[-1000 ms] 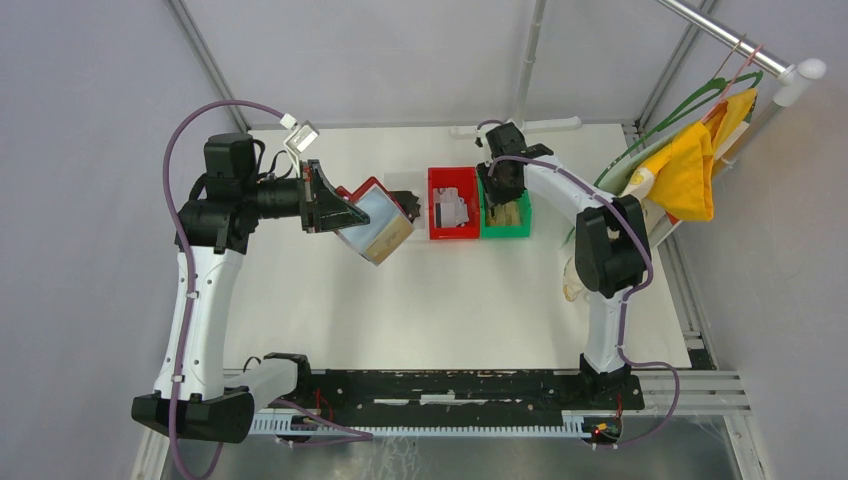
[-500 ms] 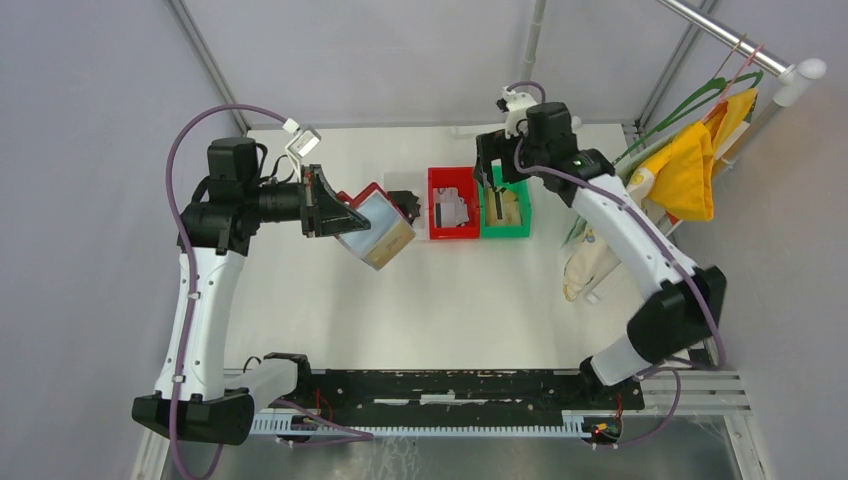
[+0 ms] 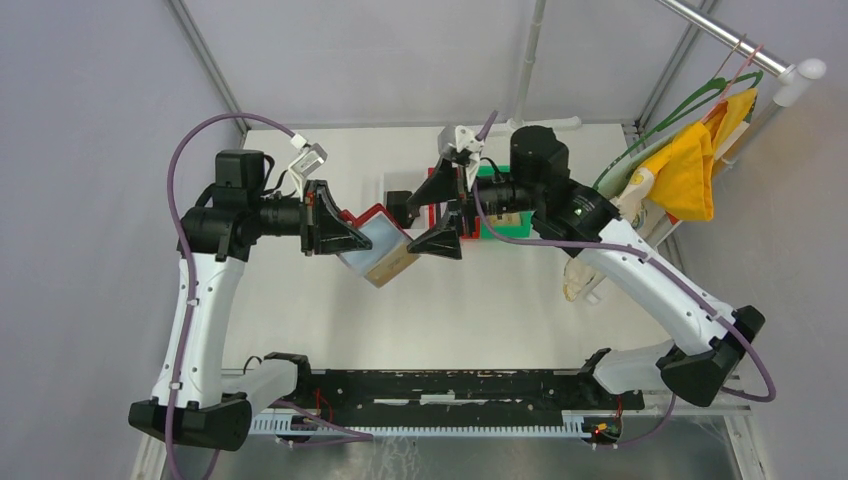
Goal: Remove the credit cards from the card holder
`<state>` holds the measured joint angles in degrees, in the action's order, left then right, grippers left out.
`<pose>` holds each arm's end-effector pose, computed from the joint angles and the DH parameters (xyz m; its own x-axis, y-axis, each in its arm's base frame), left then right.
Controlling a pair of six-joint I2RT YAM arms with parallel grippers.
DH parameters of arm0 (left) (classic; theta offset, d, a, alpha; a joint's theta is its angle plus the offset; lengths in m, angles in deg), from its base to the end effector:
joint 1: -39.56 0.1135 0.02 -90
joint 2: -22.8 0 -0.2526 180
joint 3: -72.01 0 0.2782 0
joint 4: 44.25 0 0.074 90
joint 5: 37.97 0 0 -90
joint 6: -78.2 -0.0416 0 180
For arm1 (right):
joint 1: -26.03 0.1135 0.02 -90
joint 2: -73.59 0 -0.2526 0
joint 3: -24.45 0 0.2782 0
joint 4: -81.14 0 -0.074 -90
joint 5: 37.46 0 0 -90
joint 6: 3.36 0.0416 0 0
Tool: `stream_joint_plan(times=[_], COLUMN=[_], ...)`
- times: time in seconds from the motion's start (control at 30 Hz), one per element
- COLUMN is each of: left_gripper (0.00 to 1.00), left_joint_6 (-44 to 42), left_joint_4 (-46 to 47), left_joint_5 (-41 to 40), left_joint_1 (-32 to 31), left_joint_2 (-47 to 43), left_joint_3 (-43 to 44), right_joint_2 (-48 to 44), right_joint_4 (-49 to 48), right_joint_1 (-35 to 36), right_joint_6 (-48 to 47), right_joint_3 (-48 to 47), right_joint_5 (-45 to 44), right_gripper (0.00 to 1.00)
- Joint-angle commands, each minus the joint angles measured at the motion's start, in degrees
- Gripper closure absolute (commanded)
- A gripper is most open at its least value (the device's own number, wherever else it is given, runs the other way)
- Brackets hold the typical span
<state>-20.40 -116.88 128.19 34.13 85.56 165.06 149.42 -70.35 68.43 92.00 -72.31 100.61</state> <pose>0.2019 -0.0598 0.4219 -0.5527 0.0885 -0.8286 0.8291 0.1588 -0.5361 0.2146 0.2379 0.4444 -0.1899 -0.0889 -0.9778 -0.9817 0.0045 0.1903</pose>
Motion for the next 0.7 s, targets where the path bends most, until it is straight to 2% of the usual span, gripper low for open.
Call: stream_joint_plan(times=[0.0, 0.17, 0.27, 0.3, 0.4, 0.57, 0.6, 0.63, 0.67], left_gripper=[0.98, 0.98, 0.98, 0.98, 0.98, 0.98, 0.94, 0.79, 0.57], left_joint_6=[-3.9, -4.5, -4.6, -4.7, -5.6, -12.1, -12.5, -12.6, -12.6], left_joint_4=[-0.2, -0.2, -0.2, -0.2, -0.5, -6.0, -6.1, -6.0, -5.9], left_joint_5=[6.0, 6.3, 5.7, 5.5, 4.5, 2.6, 2.1, 1.9, 1.7], left_joint_1=[-1.2, -3.0, -3.8, -4.1, -4.3, -4.5, -4.5, -4.5, -4.5], left_joint_2=[-2.8, -4.7, -5.0, -5.0, -4.6, -3.2, -2.9, -2.6, -2.4], left_joint_3=[0.6, -0.8, -1.0, -1.0, -0.4, 2.7, 3.1, 3.3, 3.4], right_joint_2=[2.6, 4.6, 6.8, 7.4, 9.1, 7.8, 7.5, 7.3, 7.2], right_joint_4=[0.5, 1.9, 5.0, 6.1, 11.1, 12.5, 12.4, 12.2, 11.5], right_joint_1=[3.4, 7.6, 9.0, 9.4, 9.9, 10.1, 10.1, 10.1, 10.1], right_joint_6=[-2.8, -4.3, -4.9, -6.5, -7.5, -8.0, -7.8, -7.5, -6.6], right_joint_3=[-3.7, -5.3, -8.8, -9.7, -12.4, -11.6, -11.6, -11.8, -11.9], right_joint_5=[3.9, 4.0, 4.4, 4.3, 1.0, -0.1, -0.7, -0.8, -1.1], right_gripper=[0.02, 0.03, 0.10, 0.16, 0.57, 0.96, 1.00, 1.00, 1.00])
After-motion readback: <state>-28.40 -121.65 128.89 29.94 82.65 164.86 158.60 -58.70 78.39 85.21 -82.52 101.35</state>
